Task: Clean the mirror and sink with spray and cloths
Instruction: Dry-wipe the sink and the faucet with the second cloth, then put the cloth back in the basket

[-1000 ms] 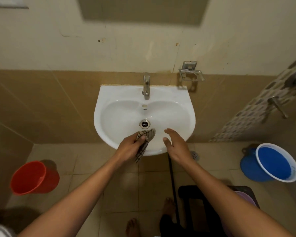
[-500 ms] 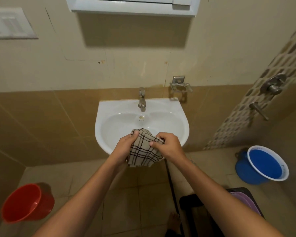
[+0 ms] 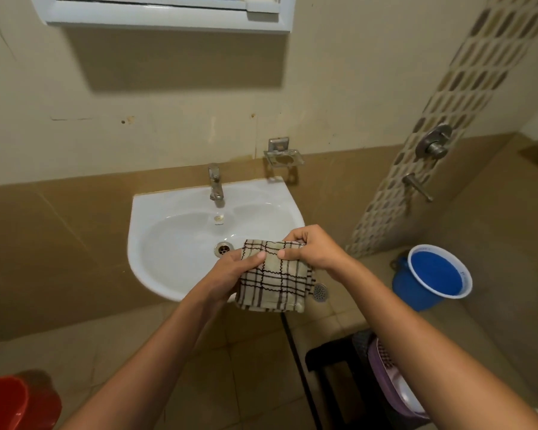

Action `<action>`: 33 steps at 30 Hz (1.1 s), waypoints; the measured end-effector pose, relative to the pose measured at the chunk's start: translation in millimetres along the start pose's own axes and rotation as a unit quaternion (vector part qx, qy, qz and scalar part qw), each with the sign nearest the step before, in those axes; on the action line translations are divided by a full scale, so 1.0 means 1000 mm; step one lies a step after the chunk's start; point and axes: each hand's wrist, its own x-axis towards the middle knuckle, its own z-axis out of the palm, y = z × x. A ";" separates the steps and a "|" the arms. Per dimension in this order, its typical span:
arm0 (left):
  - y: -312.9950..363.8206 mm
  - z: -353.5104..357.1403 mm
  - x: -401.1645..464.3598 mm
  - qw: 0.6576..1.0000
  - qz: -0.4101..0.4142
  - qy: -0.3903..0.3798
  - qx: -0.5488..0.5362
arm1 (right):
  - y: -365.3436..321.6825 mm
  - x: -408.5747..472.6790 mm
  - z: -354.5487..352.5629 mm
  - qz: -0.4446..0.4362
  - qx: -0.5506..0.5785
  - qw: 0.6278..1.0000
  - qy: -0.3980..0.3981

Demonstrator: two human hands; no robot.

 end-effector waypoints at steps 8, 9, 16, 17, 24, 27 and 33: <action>0.002 0.063 0.039 0.994 -0.033 -0.063 -0.081 | 0.072 -0.031 -0.046 0.106 0.227 0.967 0.039; 0.004 0.074 0.043 0.993 -0.039 -0.068 -0.092 | 0.083 -0.037 -0.049 0.118 0.264 0.957 0.008; 0.010 0.157 0.084 0.985 -0.126 -0.066 -0.101 | 0.144 -0.077 -0.099 0.093 0.407 0.907 0.050; 0.008 0.169 0.090 0.982 -0.137 -0.076 -0.103 | 0.153 -0.082 -0.108 0.087 0.392 0.914 0.060; -0.039 0.241 0.131 0.978 -0.158 -0.126 0.058 | 0.220 -0.112 -0.150 0.120 0.334 0.909 0.219; -0.060 0.280 0.142 0.976 -0.153 -0.093 0.125 | 0.251 -0.127 -0.159 0.144 0.283 0.914 0.252; -0.087 0.351 0.155 0.927 -0.022 -0.058 0.371 | 0.294 -0.150 -0.157 0.239 0.184 0.884 0.356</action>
